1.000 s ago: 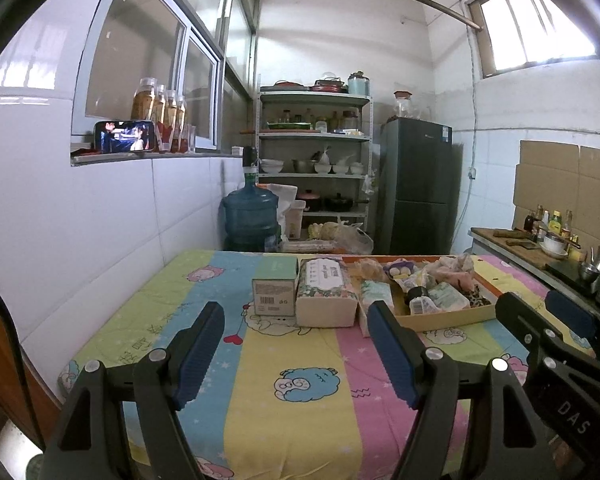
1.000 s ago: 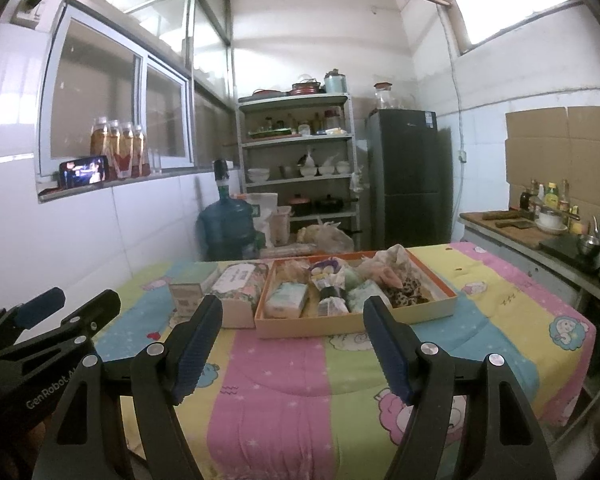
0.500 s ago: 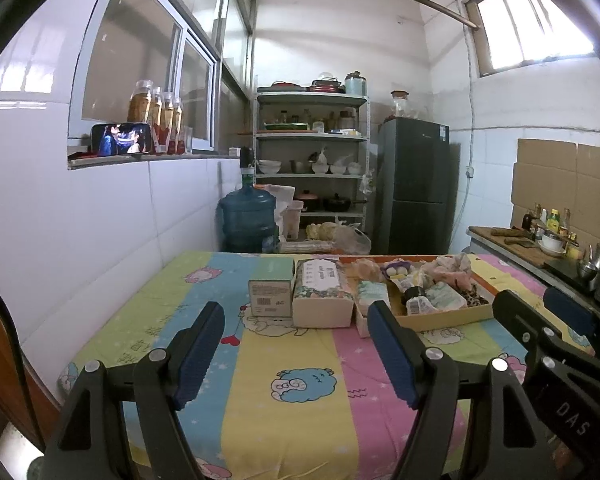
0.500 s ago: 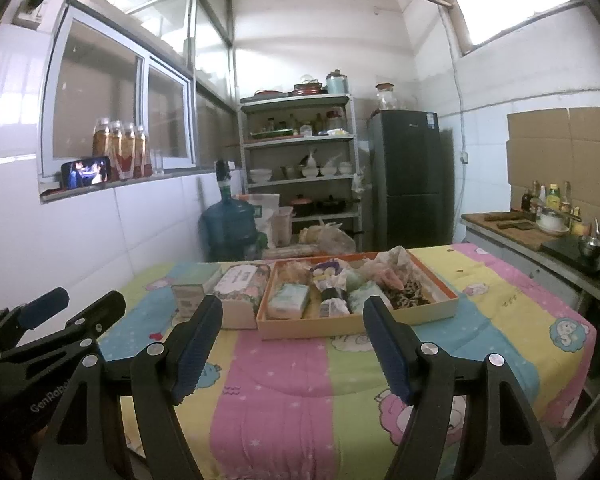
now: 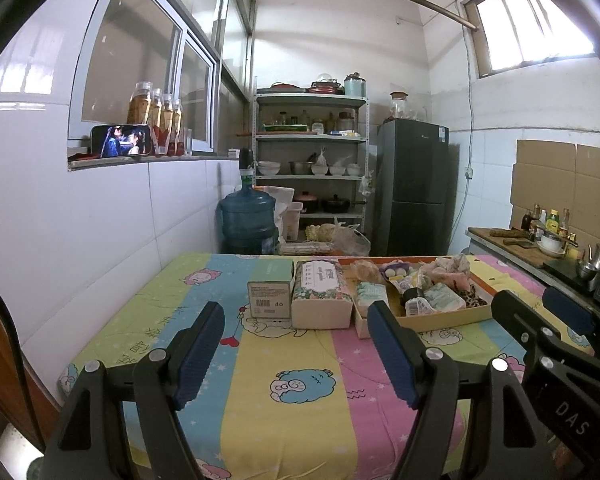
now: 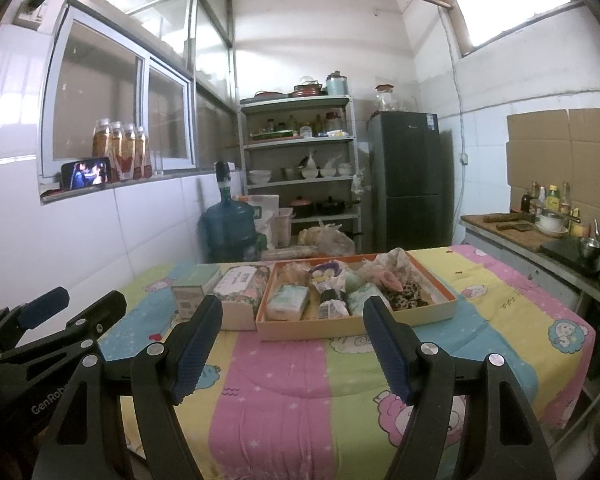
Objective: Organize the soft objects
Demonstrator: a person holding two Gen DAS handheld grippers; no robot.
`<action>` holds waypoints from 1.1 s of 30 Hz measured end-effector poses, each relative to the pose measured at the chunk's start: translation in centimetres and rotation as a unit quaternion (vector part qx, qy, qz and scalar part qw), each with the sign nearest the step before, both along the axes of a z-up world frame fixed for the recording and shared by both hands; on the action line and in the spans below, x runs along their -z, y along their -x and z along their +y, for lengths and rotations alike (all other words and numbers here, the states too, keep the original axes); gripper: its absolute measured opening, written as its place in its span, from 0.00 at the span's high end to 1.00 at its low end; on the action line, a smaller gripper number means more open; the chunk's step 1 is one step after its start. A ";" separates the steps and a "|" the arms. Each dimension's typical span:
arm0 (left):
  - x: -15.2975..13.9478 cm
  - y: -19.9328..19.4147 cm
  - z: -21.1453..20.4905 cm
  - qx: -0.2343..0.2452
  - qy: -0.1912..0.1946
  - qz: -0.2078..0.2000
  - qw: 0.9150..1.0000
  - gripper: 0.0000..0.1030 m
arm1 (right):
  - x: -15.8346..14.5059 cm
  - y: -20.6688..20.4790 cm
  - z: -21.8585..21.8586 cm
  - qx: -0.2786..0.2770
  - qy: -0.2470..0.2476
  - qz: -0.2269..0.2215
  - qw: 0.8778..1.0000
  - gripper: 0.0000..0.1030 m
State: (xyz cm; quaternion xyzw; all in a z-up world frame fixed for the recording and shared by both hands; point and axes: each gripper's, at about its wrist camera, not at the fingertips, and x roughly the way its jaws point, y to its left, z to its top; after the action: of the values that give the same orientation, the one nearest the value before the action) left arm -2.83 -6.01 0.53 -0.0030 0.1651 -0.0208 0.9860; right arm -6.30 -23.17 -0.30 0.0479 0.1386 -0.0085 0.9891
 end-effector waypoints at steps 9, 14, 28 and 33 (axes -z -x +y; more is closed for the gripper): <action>0.0 0.0 0.0 0.000 0.000 0.000 1.000 0.29 | 0.1 0.1 0.0 0.000 0.000 0.000 1.000 0.27; 0.0 0.0 0.0 0.000 0.000 0.000 1.000 0.29 | 0.2 0.1 -0.1 0.000 -0.001 0.000 1.000 0.27; 0.0 0.0 0.0 0.000 0.000 0.000 1.000 0.28 | 0.1 0.1 0.0 0.000 0.000 0.000 1.000 0.27; 0.0 0.0 0.0 0.000 0.000 -0.001 1.000 0.29 | 0.2 0.1 0.0 0.000 0.000 0.000 1.000 0.27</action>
State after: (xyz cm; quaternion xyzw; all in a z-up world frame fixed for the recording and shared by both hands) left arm -2.84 -5.98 0.51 -0.0030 0.1645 -0.0205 0.9862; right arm -6.38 -23.17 -0.49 0.0484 0.1383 -0.0086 0.9892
